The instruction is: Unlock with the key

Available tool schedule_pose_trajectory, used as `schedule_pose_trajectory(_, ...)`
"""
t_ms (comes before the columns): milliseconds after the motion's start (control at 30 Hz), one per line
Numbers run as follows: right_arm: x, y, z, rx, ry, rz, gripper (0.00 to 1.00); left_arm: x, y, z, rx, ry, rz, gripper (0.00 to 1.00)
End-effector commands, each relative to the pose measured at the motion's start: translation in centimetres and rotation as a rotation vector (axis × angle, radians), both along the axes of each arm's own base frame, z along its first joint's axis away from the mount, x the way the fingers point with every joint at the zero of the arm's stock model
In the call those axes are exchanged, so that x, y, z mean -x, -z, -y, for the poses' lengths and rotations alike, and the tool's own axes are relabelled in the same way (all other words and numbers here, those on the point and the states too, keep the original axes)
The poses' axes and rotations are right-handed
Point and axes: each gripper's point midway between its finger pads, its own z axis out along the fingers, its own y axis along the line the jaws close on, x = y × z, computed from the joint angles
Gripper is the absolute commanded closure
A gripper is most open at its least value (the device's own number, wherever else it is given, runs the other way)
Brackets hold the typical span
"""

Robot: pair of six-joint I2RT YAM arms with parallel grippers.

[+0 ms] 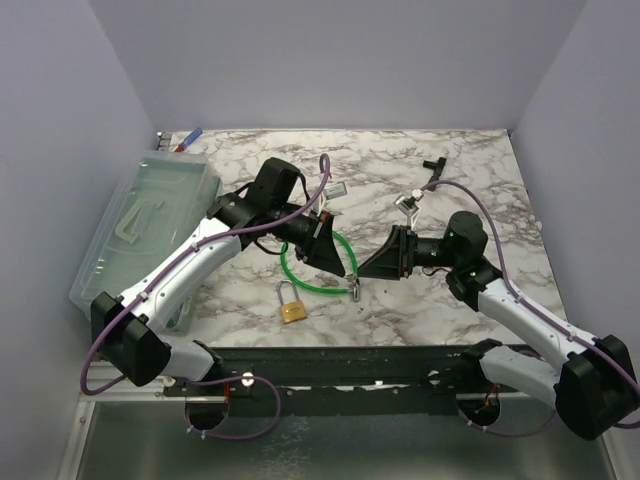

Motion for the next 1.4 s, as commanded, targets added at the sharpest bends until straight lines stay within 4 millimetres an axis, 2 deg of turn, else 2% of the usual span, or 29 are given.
schedule_pose_trajectory(0,-0.3,-2.2,-0.6,-0.042,-0.017,0.070,0.58,0.2,-0.6,0.1,0.033,0.031,0.020,1.00)
schedule_pose_trajectory(633,1.5,-2.5,-1.8,-0.042,-0.102,0.065,0.60,-0.2,-0.5,0.4,0.031,0.032,0.025,1.00)
schedule_pose_trajectory(800,1.8,-2.3,-1.9,-0.039,-0.111,0.066,0.67,-0.2,-0.5,0.3,0.029,0.028,0.030,1.00)
schedule_pose_trajectory(1233,2.0,-1.9,-1.8,-0.019,-0.115,0.061,0.73,-0.4,-0.3,0.3,0.019,0.018,0.037,1.00)
schedule_pose_trajectory(1300,2.0,-1.7,-1.8,-0.016,-0.114,0.055,0.78,-0.4,-0.2,0.3,0.019,0.019,0.037,1.00)
schedule_pose_trajectory(1367,2.0,-1.7,-1.8,-0.016,-0.115,0.053,0.86,-0.5,-0.1,0.3,0.017,0.017,0.036,1.00)
